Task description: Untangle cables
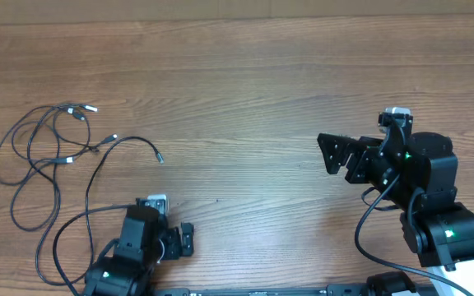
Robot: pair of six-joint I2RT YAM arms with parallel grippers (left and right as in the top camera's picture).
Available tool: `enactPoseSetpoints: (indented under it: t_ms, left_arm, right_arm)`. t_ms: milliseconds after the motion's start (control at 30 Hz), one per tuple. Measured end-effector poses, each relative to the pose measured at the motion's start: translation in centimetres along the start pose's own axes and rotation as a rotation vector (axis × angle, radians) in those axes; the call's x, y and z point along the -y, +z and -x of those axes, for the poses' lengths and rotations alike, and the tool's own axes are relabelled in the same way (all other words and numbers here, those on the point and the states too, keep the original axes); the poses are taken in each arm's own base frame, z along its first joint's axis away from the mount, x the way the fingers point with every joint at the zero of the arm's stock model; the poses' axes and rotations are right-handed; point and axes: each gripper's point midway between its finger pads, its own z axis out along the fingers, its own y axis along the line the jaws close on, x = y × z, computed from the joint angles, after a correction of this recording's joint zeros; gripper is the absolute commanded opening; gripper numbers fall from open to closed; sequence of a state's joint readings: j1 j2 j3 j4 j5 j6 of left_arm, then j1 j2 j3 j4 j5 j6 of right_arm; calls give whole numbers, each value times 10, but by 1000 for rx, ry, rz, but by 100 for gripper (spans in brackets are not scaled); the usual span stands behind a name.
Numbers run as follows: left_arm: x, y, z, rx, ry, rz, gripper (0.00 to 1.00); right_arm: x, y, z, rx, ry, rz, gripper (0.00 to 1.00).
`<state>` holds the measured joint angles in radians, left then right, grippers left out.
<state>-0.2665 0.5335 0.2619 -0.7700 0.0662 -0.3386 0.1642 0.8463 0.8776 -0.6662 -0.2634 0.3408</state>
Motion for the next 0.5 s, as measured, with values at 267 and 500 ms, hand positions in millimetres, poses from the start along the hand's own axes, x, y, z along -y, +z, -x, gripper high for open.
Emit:
enactPoseSetpoints:
  t_ms: [267, 500]
  left_arm:
    - [4, -8, 9, 93, 7, -33, 99]
    - [4, -9, 10, 105, 7, -37, 100]
  right_arm:
    - [0, 0, 0, 0, 0, -1, 100]
    - [-2, 0, -1, -5, 0, 10, 100]
